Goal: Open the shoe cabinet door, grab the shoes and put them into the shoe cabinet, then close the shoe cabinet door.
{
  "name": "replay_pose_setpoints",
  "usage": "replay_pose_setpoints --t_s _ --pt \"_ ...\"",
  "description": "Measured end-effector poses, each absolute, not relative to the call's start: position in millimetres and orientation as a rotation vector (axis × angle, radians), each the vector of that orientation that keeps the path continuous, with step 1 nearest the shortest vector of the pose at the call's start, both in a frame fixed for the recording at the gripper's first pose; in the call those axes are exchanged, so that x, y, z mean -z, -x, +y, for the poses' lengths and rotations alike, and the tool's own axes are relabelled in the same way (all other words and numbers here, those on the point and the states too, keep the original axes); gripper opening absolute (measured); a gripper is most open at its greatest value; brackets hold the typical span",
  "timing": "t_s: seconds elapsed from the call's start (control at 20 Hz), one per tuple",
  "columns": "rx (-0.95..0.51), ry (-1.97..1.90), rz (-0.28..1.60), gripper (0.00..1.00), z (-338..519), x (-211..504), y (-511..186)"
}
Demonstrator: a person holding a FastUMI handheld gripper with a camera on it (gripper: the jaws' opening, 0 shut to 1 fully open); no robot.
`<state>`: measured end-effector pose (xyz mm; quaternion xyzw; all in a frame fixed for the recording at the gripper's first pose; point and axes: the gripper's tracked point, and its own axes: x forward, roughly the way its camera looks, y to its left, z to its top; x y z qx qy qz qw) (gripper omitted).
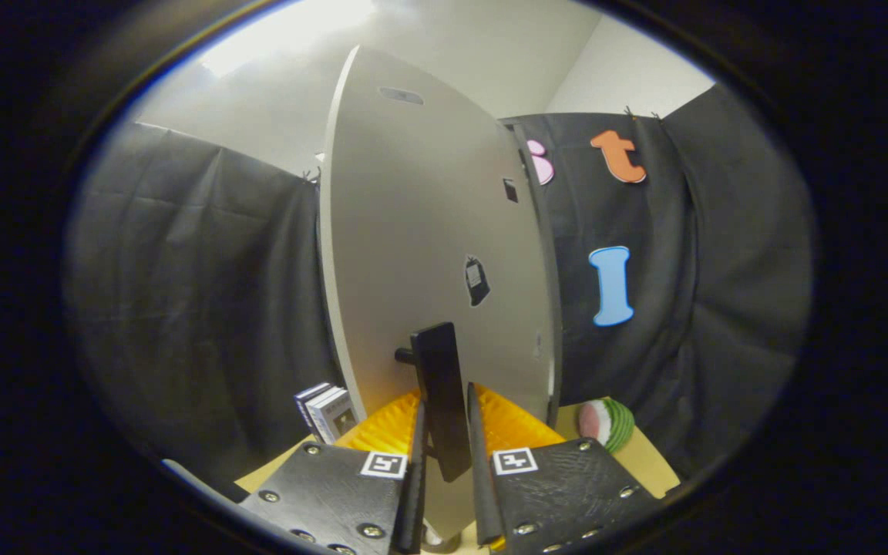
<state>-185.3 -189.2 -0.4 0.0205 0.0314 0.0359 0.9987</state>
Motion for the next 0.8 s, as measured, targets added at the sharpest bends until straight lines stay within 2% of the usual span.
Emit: replay_pose_setpoints --t_s 0.4,0.5,0.65,0.8 --pt "0.105 -0.059 0.055 0.26 -270.9 -2.8 208.2" --pt "0.136 -0.086 0.043 0.14 -289.9 -7.3 216.0" --pt "0.171 -0.089 0.039 0.07 -315.1 -10.1 218.3" --pt "0.196 -0.085 0.025 0.07 -336.4 -16.1 227.0"
